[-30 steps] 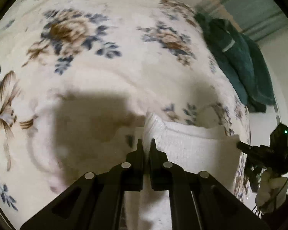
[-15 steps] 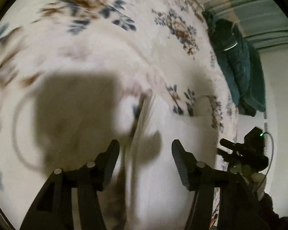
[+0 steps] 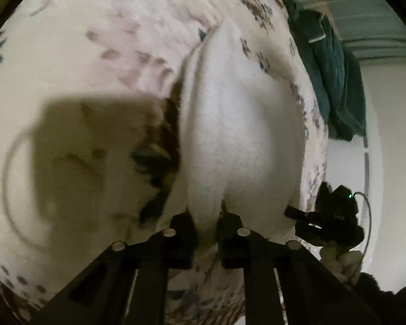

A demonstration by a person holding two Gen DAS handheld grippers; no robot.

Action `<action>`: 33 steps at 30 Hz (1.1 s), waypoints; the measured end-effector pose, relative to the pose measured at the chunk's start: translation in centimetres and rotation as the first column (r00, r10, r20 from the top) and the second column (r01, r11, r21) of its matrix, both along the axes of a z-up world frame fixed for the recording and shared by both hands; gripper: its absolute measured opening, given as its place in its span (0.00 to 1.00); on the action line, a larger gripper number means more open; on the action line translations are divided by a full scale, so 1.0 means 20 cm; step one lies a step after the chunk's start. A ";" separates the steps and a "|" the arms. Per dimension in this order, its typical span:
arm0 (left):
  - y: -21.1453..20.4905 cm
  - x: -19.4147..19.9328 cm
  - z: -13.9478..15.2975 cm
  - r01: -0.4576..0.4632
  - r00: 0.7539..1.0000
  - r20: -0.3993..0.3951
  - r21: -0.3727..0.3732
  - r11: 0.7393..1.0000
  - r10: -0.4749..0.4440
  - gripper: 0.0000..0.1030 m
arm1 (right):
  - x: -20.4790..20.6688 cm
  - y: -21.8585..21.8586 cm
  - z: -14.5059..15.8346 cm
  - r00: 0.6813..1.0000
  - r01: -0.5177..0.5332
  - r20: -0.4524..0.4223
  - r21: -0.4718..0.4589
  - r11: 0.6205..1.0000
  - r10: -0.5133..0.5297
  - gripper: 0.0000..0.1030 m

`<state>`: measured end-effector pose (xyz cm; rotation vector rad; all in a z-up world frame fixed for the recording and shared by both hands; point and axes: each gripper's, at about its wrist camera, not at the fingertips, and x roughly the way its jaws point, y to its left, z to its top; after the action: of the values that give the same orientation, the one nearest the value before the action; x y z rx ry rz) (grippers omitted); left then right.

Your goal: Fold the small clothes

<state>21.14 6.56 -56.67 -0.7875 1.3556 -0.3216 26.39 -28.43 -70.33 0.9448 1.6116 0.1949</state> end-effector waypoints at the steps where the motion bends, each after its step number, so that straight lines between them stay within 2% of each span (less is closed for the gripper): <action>1: 0.02 0.00 0.00 0.003 1.000 0.000 0.014 1.000 -0.003 0.09 | 0.01 -0.02 0.02 1.000 0.000 0.009 -0.041 0.999 0.001 0.09; 4: 0.05 0.00 -0.05 0.031 0.998 -0.050 -0.014 0.999 -0.031 0.10 | 0.01 -0.02 -0.04 0.999 -0.044 -0.026 -0.021 0.999 0.044 0.10; 6: 0.05 0.02 -0.01 0.044 0.997 -0.060 -0.054 0.998 -0.047 0.15 | 0.04 0.00 -0.04 0.996 -0.083 -0.035 0.002 0.997 0.083 0.16; 8: 0.07 0.05 0.06 0.044 0.999 -0.020 -0.035 0.998 -0.045 0.29 | 0.07 -0.01 0.00 0.994 -0.109 -0.020 -0.003 0.994 0.109 0.43; 9: 0.08 0.07 0.09 0.039 0.999 0.019 -0.056 0.998 -0.038 0.49 | 0.08 -0.01 0.02 0.995 -0.103 0.002 -0.012 0.995 0.103 0.69; 10: 0.09 0.10 0.08 0.024 0.999 0.041 -0.063 0.998 -0.021 0.65 | 0.09 -0.02 0.05 0.995 -0.087 0.041 -0.012 0.996 0.087 0.85; 11: 0.10 0.13 0.06 0.008 0.999 0.049 -0.062 0.998 -0.005 0.65 | 0.11 -0.04 0.05 0.994 -0.075 0.079 0.010 0.997 0.074 0.89; 13: 0.10 0.20 -0.03 -0.008 0.999 0.049 -0.114 0.993 0.014 0.65 | 0.18 -0.02 0.00 0.994 -0.081 0.084 0.062 0.995 0.076 0.90; 17: 0.03 0.38 -0.26 -0.020 1.000 -0.004 -0.215 0.976 0.019 0.65 | 0.29 0.10 -0.21 0.994 -0.098 0.061 0.183 0.978 0.089 0.90; 19: -0.03 0.44 -0.35 -0.015 1.000 -0.016 -0.292 0.956 0.010 0.65 | 0.32 0.15 -0.30 0.994 -0.105 0.046 0.245 0.964 0.097 0.91; 20: -0.04 0.45 -0.35 -0.013 1.000 -0.020 -0.287 0.958 0.008 0.65 | 0.32 0.19 -0.33 0.994 -0.107 0.035 0.266 0.958 0.101 0.91; 21: -0.06 0.46 -0.34 -0.010 1.000 -0.002 -0.299 0.954 0.010 0.62 | 0.33 0.20 -0.34 0.996 -0.094 0.036 0.272 0.958 0.087 0.90; 22: -0.07 0.46 -0.31 0.003 1.000 0.017 -0.304 0.953 0.002 0.41 | 0.33 0.21 -0.33 0.997 -0.080 0.040 0.279 0.957 0.072 0.77; 23: -0.09 0.47 -0.29 0.015 1.000 0.023 -0.281 0.960 -0.009 0.29 | 0.33 0.22 -0.31 0.996 -0.085 0.051 0.275 0.958 0.073 0.64; 24: -0.10 0.47 -0.25 0.020 0.999 0.035 -0.256 0.966 -0.011 0.27 | 0.32 0.22 -0.30 0.996 -0.084 0.060 0.267 0.960 0.070 0.49; 25: -0.10 0.48 -0.20 0.016 0.999 0.053 -0.241 0.970 -0.003 0.25 | 0.32 0.22 -0.26 0.996 -0.072 0.075 0.264 0.962 0.054 0.44; 29: -0.11 0.57 -0.01 0.015 0.995 0.103 -0.223 0.975 0.009 0.24 | 0.35 0.23 -0.05 0.989 -0.091 0.132 0.217 0.972 0.063 0.40; 33: -0.09 0.80 0.22 0.043 0.981 0.193 -0.208 0.977 -0.002 0.24 | 0.55 0.22 0.20 0.972 -0.103 0.228 0.221 0.970 0.051 0.40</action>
<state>37.16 4.74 -52.29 -0.8938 1.1611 -0.5527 37.39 -24.00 -66.38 1.0002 1.4402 0.5344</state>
